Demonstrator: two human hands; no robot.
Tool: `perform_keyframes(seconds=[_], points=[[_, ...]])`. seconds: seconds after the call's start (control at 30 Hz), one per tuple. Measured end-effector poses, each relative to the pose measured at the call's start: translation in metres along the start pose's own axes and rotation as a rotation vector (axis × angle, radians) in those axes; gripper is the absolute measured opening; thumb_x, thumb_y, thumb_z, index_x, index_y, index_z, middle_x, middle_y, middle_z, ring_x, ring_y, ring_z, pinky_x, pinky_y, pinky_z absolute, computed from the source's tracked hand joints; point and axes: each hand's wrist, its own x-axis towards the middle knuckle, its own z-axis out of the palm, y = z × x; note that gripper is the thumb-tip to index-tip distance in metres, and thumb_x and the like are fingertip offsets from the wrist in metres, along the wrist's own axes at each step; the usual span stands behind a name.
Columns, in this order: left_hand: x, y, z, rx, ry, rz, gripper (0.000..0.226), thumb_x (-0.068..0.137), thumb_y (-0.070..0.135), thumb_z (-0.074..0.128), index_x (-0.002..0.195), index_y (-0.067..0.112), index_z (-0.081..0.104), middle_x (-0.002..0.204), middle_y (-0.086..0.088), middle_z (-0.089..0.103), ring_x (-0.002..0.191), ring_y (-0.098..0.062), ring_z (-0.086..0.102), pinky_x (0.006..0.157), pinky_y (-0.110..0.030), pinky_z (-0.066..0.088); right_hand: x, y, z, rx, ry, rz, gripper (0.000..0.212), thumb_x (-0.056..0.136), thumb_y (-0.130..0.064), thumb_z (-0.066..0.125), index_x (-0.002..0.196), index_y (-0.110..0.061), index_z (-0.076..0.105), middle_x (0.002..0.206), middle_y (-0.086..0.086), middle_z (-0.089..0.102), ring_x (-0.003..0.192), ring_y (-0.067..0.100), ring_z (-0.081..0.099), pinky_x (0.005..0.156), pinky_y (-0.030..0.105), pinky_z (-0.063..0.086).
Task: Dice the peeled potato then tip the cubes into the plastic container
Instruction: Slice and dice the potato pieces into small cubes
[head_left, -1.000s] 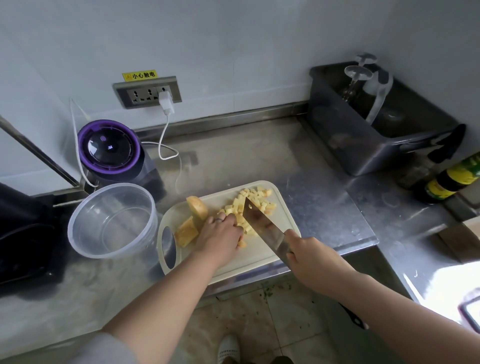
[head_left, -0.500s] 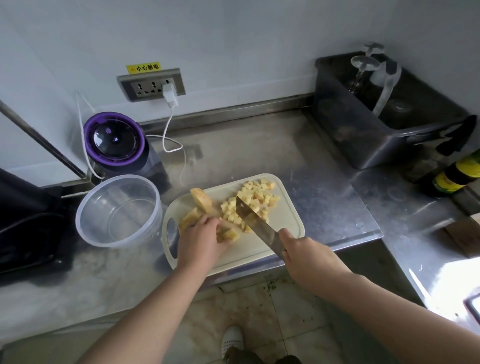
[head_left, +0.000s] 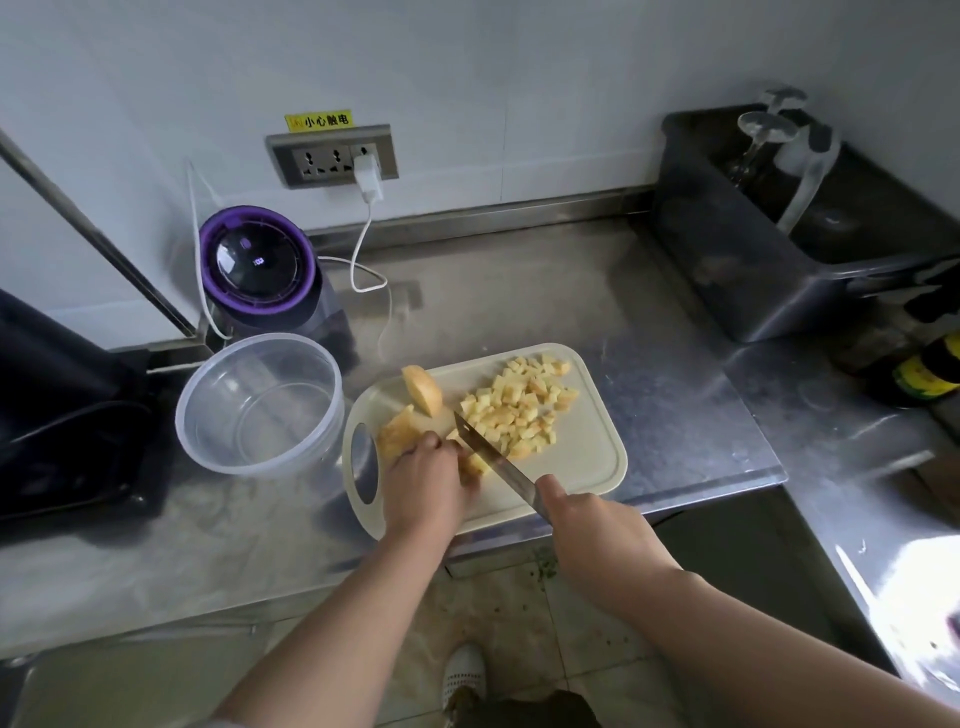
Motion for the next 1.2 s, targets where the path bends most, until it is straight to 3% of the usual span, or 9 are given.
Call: perform_keyframes(seconds=[0.13, 0.27, 0.47, 0.6, 0.8, 0.9, 1.07, 1.2], points=[[0.002, -0.001, 0.002, 0.007, -0.015, 0.018, 0.029, 0.089, 0.037, 0.056, 0.114, 0.026, 0.066, 0.116, 0.003, 0.061, 0.103, -0.018, 0.059, 0.088, -0.029, 0.042, 0.001, -0.002, 0.000, -0.009, -0.018, -0.005, 0.043, 0.090, 0.005, 0.038, 0.126, -0.018, 0.030, 0.072, 0.001, 0.049, 0.064, 0.021, 0.054, 0.052, 0.030, 0.040], [0.003, -0.002, 0.003, 0.035, -0.019, 0.037, 0.025, 0.091, 0.027, 0.054, 0.112, 0.024, 0.066, 0.115, 0.002, 0.062, 0.102, -0.018, 0.060, 0.088, -0.029, 0.044, -0.001, -0.006, 0.002, -0.009, -0.039, -0.008, 0.044, 0.092, 0.005, 0.039, 0.129, -0.018, 0.030, 0.076, 0.001, 0.051, 0.070, 0.022, 0.060, 0.056, 0.032, 0.046], [0.005, -0.004, 0.005, 0.073, 0.000, 0.036, 0.017, 0.092, 0.032, 0.057, 0.101, 0.022, 0.068, 0.103, 0.003, 0.068, 0.091, -0.016, 0.063, 0.080, -0.027, 0.046, 0.004, -0.011, 0.008, -0.051, -0.038, -0.005, 0.057, 0.093, 0.004, 0.044, 0.142, -0.015, 0.022, 0.070, -0.002, 0.042, 0.055, 0.010, 0.043, 0.045, 0.021, 0.032], [0.005, -0.005, 0.004, 0.074, -0.029, 0.067, 0.016, 0.090, 0.027, 0.060, 0.103, 0.019, 0.065, 0.105, 0.003, 0.065, 0.093, -0.016, 0.063, 0.076, -0.027, 0.045, 0.006, -0.012, 0.014, -0.070, -0.055, 0.026, 0.057, 0.095, 0.001, 0.046, 0.144, -0.015, 0.022, 0.071, -0.003, 0.042, 0.058, 0.010, 0.045, 0.045, 0.020, 0.030], [0.006, -0.010, 0.005, -0.063, -0.014, 0.094, 0.024, 0.091, 0.037, 0.059, 0.110, 0.024, 0.063, 0.114, 0.006, 0.061, 0.099, -0.015, 0.061, 0.082, -0.027, 0.049, 0.008, 0.005, 0.007, 0.023, -0.033, 0.058, 0.033, 0.095, -0.003, 0.042, 0.120, -0.023, 0.032, 0.076, -0.001, 0.051, 0.064, 0.013, 0.055, 0.052, 0.023, 0.040], [0.008, -0.008, 0.005, -0.182, -0.029, 0.053, 0.030, 0.089, 0.036, 0.062, 0.116, 0.022, 0.061, 0.123, 0.005, 0.055, 0.105, -0.015, 0.059, 0.087, -0.028, 0.049, 0.008, 0.015, 0.000, 0.039, 0.027, 0.053, 0.033, 0.096, -0.005, 0.042, 0.121, -0.023, 0.029, 0.071, -0.005, 0.048, 0.057, 0.012, 0.052, 0.048, 0.022, 0.040], [0.005, -0.023, -0.016, -0.500, 0.007, -0.109, 0.024, 0.087, 0.017, 0.068, 0.111, 0.015, 0.064, 0.103, 0.004, 0.063, 0.096, -0.012, 0.061, 0.082, -0.022, 0.045, 0.002, 0.017, -0.003, -0.037, -0.005, -0.027, 0.032, 0.096, -0.005, 0.042, 0.118, -0.026, 0.032, 0.082, -0.001, 0.059, 0.067, 0.019, 0.063, 0.062, 0.035, 0.057], [0.005, -0.049, -0.036, -0.577, 0.080, -0.172, 0.019, 0.090, 0.008, 0.061, 0.105, 0.017, 0.068, 0.101, 0.004, 0.068, 0.093, -0.012, 0.063, 0.083, -0.025, 0.048, 0.008, 0.007, 0.007, -0.086, -0.074, -0.120, 0.038, 0.098, -0.008, 0.043, 0.128, -0.030, 0.033, 0.089, 0.000, 0.061, 0.072, 0.015, 0.062, 0.065, 0.031, 0.058]])
